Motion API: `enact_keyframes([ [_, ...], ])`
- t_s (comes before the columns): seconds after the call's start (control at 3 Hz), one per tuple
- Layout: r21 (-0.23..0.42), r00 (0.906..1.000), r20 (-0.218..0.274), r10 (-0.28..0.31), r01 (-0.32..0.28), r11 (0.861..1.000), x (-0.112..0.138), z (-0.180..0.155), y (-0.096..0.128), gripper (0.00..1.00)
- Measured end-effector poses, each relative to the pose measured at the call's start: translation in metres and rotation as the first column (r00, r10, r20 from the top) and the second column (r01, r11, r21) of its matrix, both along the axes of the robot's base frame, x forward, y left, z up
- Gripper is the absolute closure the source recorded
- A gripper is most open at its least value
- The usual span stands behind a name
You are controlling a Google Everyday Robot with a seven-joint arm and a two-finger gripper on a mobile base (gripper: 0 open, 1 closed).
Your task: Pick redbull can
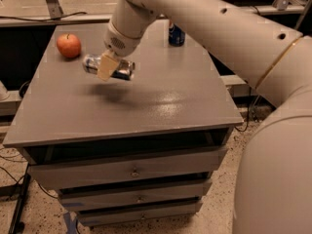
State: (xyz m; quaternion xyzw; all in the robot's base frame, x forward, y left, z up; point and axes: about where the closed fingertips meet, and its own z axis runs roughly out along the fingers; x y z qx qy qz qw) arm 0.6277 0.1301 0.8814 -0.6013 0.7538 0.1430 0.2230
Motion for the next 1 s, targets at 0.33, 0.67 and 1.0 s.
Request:
enact_keyframes([
  [0.33, 0.066, 0.9978, 0.048, 0.045, -0.048, 0.997, -0.019, 0.060, 0.015, 1.00],
  [0.67, 0.168, 0.9941, 0.073, 0.080, -0.091, 0.981, -0.030, 0.105, 0.022, 1.00],
  [1.0, 0.180, 0.9940, 0.071, 0.083, -0.094, 0.979, -0.031, 0.108, 0.024, 1.00],
])
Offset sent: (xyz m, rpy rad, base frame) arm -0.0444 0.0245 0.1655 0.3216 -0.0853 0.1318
